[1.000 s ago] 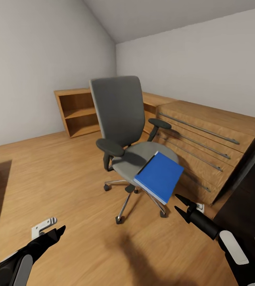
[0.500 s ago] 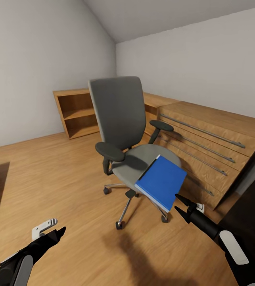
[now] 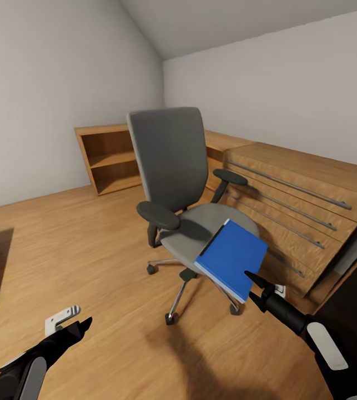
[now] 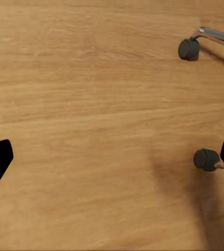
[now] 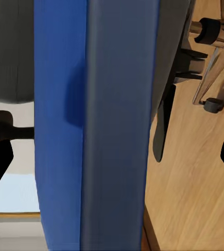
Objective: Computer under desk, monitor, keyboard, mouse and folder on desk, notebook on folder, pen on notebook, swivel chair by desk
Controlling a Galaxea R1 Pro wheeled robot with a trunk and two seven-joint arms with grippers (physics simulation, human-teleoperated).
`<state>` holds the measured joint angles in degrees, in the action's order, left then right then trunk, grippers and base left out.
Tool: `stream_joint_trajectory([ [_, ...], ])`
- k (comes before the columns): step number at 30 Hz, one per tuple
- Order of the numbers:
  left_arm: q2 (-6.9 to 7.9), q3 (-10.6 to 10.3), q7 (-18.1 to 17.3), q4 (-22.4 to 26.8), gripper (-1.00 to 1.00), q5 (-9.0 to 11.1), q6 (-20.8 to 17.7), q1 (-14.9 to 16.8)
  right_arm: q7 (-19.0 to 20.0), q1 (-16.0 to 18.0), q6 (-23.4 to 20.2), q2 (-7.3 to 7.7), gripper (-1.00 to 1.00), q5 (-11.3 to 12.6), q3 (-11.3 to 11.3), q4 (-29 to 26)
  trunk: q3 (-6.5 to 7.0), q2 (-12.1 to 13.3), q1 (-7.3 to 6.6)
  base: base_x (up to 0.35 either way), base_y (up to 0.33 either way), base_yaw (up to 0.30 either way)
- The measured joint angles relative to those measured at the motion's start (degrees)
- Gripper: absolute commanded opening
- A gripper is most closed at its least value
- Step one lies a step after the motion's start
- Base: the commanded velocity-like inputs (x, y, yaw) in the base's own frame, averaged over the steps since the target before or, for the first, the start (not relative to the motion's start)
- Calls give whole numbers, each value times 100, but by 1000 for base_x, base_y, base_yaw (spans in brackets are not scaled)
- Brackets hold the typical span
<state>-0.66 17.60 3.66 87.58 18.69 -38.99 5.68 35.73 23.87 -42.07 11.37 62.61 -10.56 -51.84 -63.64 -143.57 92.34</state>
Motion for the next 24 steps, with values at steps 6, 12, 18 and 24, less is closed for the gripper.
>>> stream_joint_trajectory([
  [6,0,0,0,-1,100,4,1,0,-1,0,0,-2,100,-1,2,-1,0,0,1,25,25,0],
  [12,0,0,0,-1,100,4,1,0,-1,0,0,-2,100,-1,2,-2,0,0,1,3,3,0],
  [18,0,0,0,-2,100,4,1,0,-1,0,0,-2,100,-1,6,-2,0,0,1,0,0,0],
  [24,0,0,0,-2,100,4,1,0,-1,0,0,-7,100,-1,11,-3,0,0,1,0,0,0],
])
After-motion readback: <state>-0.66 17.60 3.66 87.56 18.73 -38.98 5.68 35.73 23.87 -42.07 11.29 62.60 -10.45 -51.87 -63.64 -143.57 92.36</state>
